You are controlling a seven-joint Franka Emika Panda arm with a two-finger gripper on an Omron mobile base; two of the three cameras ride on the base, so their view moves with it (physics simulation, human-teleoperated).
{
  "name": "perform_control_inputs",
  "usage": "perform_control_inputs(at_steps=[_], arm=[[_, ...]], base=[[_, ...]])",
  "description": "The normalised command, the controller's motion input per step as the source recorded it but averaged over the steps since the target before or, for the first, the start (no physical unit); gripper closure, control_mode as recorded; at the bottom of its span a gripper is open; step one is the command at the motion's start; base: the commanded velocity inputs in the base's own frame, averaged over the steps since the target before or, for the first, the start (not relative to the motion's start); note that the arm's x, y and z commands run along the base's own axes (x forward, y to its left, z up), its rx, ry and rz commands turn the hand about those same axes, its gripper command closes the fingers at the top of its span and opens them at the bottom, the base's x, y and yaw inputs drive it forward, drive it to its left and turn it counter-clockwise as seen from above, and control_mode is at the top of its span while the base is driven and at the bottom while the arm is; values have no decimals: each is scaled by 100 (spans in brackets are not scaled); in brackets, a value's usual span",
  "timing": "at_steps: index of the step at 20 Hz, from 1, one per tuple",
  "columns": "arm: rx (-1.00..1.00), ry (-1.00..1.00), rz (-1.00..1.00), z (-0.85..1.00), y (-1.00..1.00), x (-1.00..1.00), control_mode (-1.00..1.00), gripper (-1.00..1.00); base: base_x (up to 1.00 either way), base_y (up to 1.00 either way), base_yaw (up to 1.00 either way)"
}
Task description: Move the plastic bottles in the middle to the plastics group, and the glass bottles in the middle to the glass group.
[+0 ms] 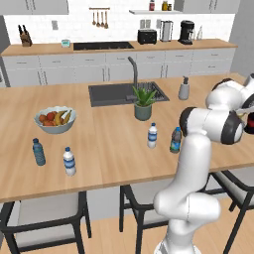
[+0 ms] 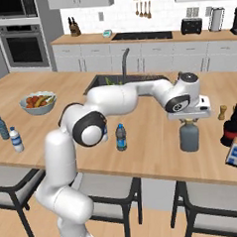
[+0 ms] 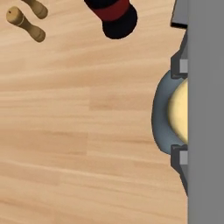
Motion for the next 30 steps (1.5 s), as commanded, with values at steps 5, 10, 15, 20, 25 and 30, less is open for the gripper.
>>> perform_control_inputs(at_steps=[5,10,15,20,25,30], arm=[[2,0,-2,0,-43,28,-100,100],[15,0,-2,2,-44,2,-100,100],[14,0,-3,0,-44,4,-100,100],[0,0,0,15,1,2,-100,100],[-12,-1,0,0,20,0,-100,100],[-19,-5,0,-14,20,14,-100,100]], base=[[0,0,0],[0,0,0],[0,0,0],[0,0,0],[0,0,0],[0,0,0]])
